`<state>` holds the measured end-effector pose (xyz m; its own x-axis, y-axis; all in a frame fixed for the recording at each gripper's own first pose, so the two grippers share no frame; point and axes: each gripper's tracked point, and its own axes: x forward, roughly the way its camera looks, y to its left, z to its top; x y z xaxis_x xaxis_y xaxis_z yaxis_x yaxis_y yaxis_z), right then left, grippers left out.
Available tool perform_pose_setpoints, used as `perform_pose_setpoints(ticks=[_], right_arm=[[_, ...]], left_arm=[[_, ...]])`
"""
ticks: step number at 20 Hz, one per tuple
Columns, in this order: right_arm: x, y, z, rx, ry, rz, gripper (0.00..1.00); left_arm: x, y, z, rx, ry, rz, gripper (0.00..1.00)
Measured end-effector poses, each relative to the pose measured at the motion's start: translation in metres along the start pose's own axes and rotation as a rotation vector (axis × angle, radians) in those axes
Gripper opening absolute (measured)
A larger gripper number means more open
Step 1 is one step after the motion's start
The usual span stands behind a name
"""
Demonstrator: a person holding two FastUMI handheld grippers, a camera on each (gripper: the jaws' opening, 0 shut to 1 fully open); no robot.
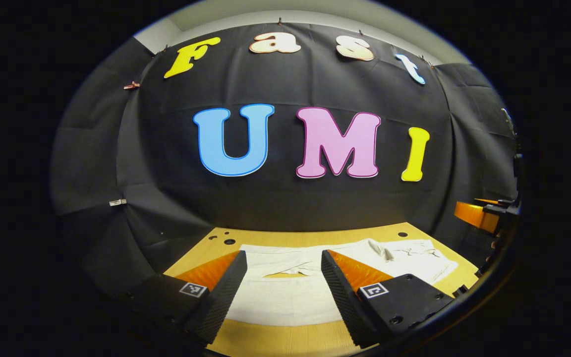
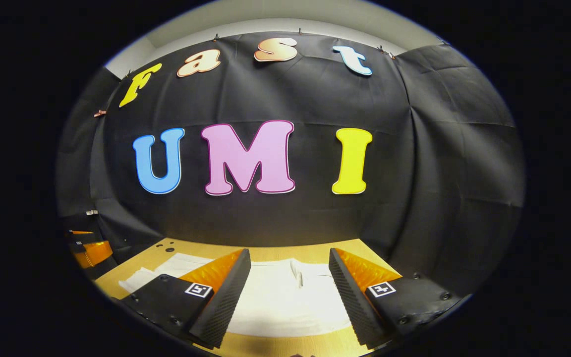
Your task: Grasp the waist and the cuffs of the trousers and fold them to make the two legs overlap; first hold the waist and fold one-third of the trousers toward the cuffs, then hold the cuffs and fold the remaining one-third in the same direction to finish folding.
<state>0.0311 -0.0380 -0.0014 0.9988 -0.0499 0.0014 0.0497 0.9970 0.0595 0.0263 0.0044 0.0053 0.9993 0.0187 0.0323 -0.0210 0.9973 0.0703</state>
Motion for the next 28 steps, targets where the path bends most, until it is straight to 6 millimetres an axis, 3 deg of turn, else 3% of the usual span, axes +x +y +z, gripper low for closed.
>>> perform_pose_setpoints(ticks=[6, 13, 18, 24, 28], right_arm=[[0.007, -0.006, 0.003, -0.040, -0.012, 0.050, 0.98], [0.027, -0.026, -0.009, -0.090, -0.021, 0.139, 0.98], [0.048, -0.062, -0.022, -0.211, -0.013, 0.116, 0.97], [0.060, -0.111, -0.035, -0.488, -0.032, 0.118, 0.98], [0.070, -0.146, -0.062, -0.605, 0.031, 0.135, 0.98]], left_arm=[[0.004, -0.005, -0.005, -0.034, 0.033, 0.024, 0.96], [0.008, -0.010, -0.021, -0.027, 0.055, 0.077, 0.96], [0.010, -0.020, -0.038, -0.025, 0.084, 0.062, 0.96], [0.017, -0.031, -0.053, -0.028, 0.101, 0.050, 0.96], [0.021, -0.030, -0.054, -0.035, 0.106, 0.062, 0.96]])
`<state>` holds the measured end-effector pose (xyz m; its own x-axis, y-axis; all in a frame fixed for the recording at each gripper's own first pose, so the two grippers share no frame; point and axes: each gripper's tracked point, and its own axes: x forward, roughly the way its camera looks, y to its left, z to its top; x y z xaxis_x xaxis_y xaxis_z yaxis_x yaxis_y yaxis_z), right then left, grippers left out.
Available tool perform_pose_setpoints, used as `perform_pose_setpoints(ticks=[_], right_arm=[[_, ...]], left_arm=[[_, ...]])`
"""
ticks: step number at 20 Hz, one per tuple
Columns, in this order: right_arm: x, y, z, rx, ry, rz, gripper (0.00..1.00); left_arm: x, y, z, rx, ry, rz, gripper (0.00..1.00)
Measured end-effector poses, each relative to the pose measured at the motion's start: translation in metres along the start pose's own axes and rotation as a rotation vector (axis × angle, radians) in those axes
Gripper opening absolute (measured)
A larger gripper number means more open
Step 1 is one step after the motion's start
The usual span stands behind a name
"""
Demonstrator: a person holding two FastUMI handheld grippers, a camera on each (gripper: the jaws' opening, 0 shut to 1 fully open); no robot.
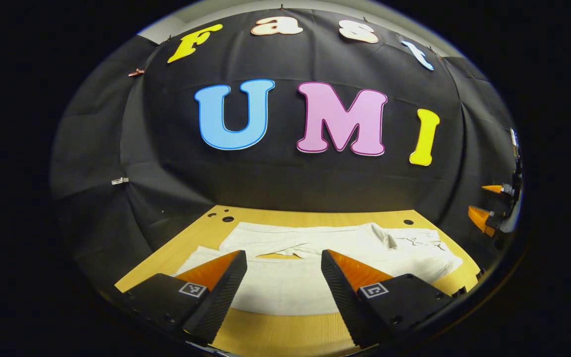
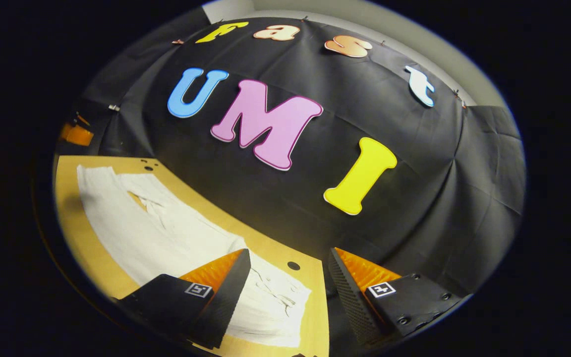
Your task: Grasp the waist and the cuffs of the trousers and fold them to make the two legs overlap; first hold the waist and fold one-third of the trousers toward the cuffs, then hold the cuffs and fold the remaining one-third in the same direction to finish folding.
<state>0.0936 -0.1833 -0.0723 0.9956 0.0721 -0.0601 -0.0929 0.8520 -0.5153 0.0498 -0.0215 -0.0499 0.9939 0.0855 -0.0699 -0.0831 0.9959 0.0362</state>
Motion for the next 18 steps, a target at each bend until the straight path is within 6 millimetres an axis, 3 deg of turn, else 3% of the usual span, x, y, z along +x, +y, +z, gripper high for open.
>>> perform_pose_setpoints(ticks=[4, 8, 11, 14, 18], right_arm=[[0.004, -0.009, -0.067, -0.091, 0.141, 0.018, 0.98], [0.001, 0.005, -0.126, -0.201, 0.262, 0.117, 0.98], [-0.006, 0.015, -0.166, -0.383, 0.331, 0.240, 0.98], [-0.012, 0.021, -0.185, -0.574, 0.318, 0.336, 0.98], [-0.017, 0.039, -0.213, -0.696, 0.325, 0.454, 0.98]], left_arm=[[0.001, 0.002, -0.007, -0.003, 0.014, 0.014, 0.96], [0.001, 0.007, -0.020, -0.010, 0.048, 0.040, 0.96], [-0.002, 0.011, -0.033, -0.016, 0.088, 0.054, 0.96], [-0.005, 0.017, -0.044, -0.017, 0.126, 0.072, 0.96], [-0.008, 0.023, -0.053, -0.037, 0.155, 0.090, 0.96]])
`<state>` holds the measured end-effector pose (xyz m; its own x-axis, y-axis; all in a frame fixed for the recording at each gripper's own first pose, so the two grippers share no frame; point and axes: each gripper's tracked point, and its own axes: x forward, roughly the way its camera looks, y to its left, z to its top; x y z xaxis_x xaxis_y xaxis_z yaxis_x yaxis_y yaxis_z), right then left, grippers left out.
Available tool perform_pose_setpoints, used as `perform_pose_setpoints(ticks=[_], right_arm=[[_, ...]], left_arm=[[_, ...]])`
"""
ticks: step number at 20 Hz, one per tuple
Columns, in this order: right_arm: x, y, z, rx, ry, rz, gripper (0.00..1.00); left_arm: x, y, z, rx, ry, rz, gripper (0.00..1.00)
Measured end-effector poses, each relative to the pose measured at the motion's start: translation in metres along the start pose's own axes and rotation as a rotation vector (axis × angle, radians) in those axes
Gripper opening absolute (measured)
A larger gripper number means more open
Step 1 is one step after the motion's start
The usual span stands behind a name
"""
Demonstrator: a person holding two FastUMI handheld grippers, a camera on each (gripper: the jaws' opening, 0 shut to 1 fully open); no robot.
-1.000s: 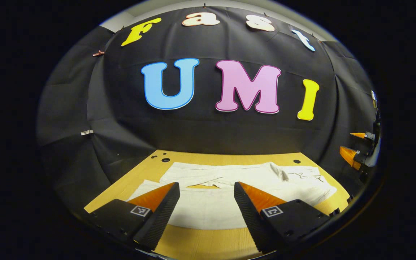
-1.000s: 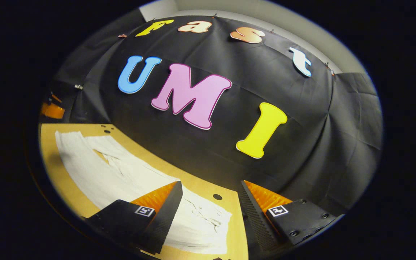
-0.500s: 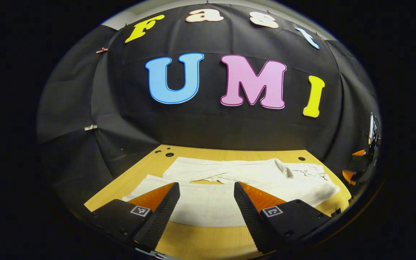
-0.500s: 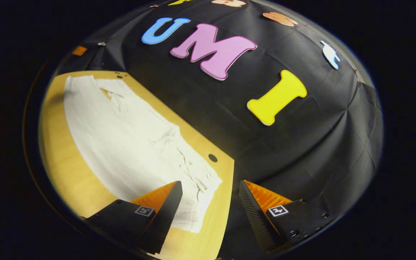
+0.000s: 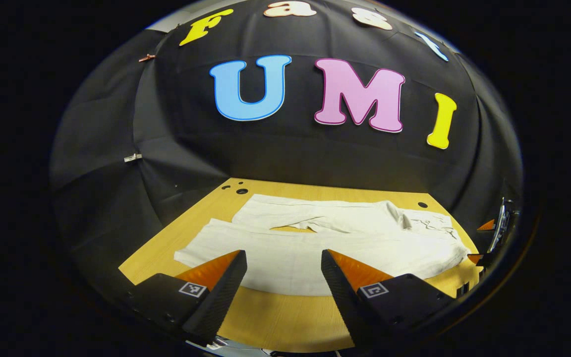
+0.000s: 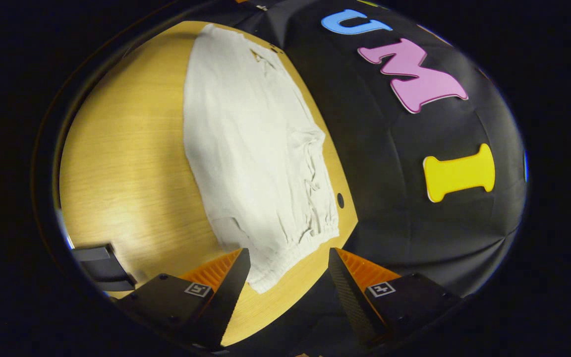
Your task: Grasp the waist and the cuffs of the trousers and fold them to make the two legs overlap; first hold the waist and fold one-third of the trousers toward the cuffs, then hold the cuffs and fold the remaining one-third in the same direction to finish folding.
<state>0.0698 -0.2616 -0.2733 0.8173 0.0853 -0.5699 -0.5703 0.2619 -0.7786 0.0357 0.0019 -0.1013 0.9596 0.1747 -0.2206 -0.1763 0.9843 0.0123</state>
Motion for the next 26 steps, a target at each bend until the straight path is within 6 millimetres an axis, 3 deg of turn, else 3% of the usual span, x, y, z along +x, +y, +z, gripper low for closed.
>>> perform_pose_setpoints(ticks=[6, 16, 17, 18, 19, 21, 23, 24, 25, 26], right_arm=[[0.016, 0.031, -0.027, -0.121, 0.049, 0.113, 0.97], [0.068, 0.000, -0.020, -0.323, 0.070, -0.025, 0.92], [0.071, 0.003, -0.023, -0.314, 0.091, -0.008, 0.86], [0.070, 0.005, -0.026, -0.301, 0.103, 0.011, 0.70], [0.072, 0.009, -0.028, -0.285, 0.117, 0.037, 0.65], [0.070, 0.017, -0.030, -0.253, 0.137, 0.080, 0.39], [0.071, 0.021, -0.030, -0.243, 0.152, 0.115, 0.22], [0.072, 0.022, -0.031, -0.237, 0.158, 0.140, 0.22], [0.068, 0.024, -0.031, -0.230, 0.166, 0.166, 0.05], [0.067, 0.026, -0.031, -0.214, 0.174, 0.200, 0.11]], left_arm=[[-0.004, 0.007, -0.009, -0.005, 0.029, 0.026, 0.96], [-0.004, 0.026, -0.012, 0.021, 0.047, 0.082, 0.96], [-0.004, 0.031, -0.012, 0.014, 0.052, 0.094, 0.96], [-0.004, 0.035, -0.015, 0.001, 0.058, 0.106, 0.96], [-0.005, 0.040, -0.016, -0.014, 0.064, 0.116, 0.96], [-0.006, 0.050, -0.021, -0.044, 0.077, 0.143, 0.96], [-0.009, 0.061, -0.028, -0.066, 0.093, 0.165, 0.96], [-0.009, 0.065, -0.031, -0.070, 0.101, 0.175, 0.96], [-0.009, 0.069, -0.034, -0.064, 0.108, 0.182, 0.96], [-0.009, 0.073, -0.038, -0.049, 0.113, 0.188, 0.96]])
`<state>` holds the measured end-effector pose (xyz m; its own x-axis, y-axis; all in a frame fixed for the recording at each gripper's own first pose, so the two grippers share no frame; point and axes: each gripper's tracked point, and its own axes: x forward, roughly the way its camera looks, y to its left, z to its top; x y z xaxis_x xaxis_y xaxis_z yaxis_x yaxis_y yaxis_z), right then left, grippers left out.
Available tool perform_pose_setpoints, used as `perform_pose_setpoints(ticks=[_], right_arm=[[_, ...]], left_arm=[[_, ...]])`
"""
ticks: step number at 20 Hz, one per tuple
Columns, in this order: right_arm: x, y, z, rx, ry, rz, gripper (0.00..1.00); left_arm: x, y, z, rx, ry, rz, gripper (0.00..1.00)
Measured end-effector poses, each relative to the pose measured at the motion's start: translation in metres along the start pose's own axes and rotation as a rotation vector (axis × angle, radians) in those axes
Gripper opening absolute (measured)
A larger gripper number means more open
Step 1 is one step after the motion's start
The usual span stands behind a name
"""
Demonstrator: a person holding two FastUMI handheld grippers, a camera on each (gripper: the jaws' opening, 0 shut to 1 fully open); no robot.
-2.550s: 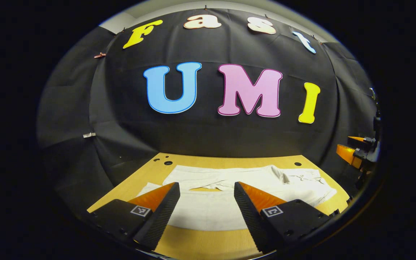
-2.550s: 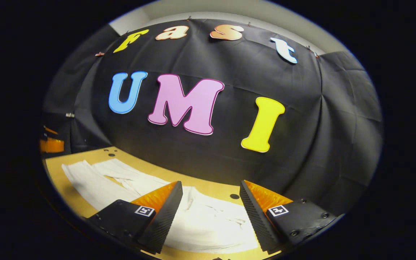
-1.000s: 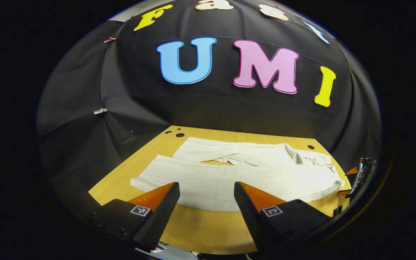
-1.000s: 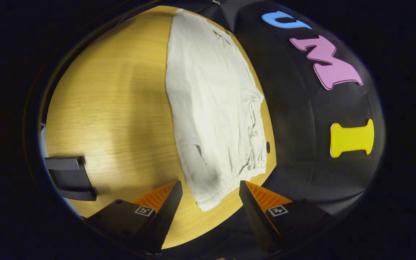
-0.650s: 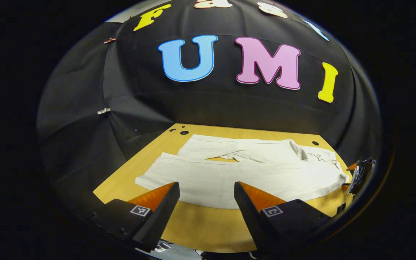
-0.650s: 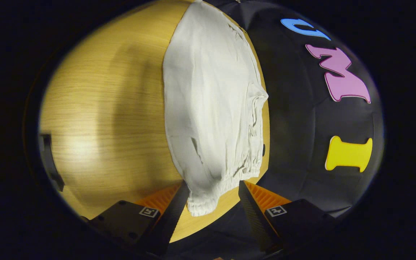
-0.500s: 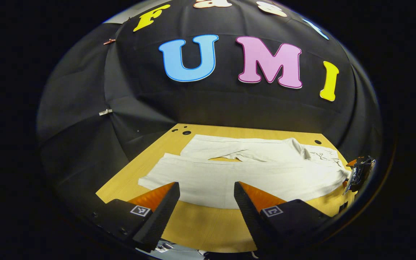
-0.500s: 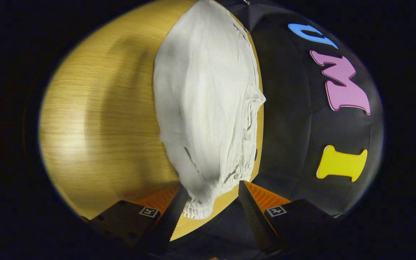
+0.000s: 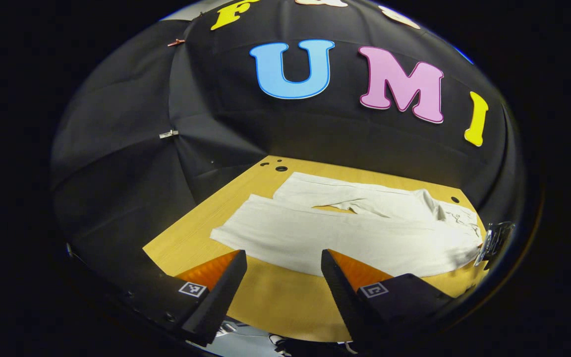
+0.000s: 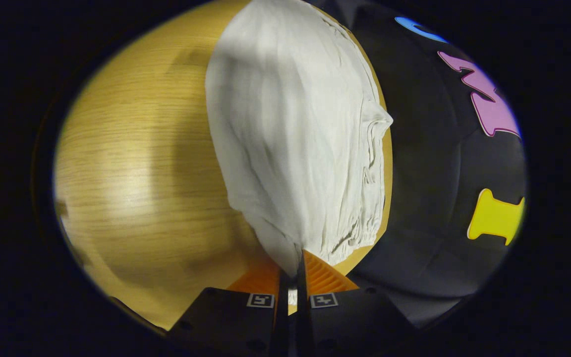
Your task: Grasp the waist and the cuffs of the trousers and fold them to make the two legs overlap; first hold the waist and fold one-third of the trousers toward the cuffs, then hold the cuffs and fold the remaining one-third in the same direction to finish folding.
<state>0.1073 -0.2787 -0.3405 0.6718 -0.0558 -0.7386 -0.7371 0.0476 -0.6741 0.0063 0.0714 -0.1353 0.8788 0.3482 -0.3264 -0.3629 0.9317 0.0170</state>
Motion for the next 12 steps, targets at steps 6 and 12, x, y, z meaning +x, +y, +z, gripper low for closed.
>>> perform_pose_setpoints(ticks=[6, 12], right_arm=[[-0.001, 0.006, 0.009, 0.007, -0.020, 0.176, 0.05], [-0.002, 0.007, 0.009, -0.056, 0.036, 0.207, 0.05]], left_arm=[[0.021, 0.047, -0.017, 0.204, 0.035, 0.019, 0.98], [0.087, 0.125, -0.039, 0.709, 0.132, 0.016, 0.98]])
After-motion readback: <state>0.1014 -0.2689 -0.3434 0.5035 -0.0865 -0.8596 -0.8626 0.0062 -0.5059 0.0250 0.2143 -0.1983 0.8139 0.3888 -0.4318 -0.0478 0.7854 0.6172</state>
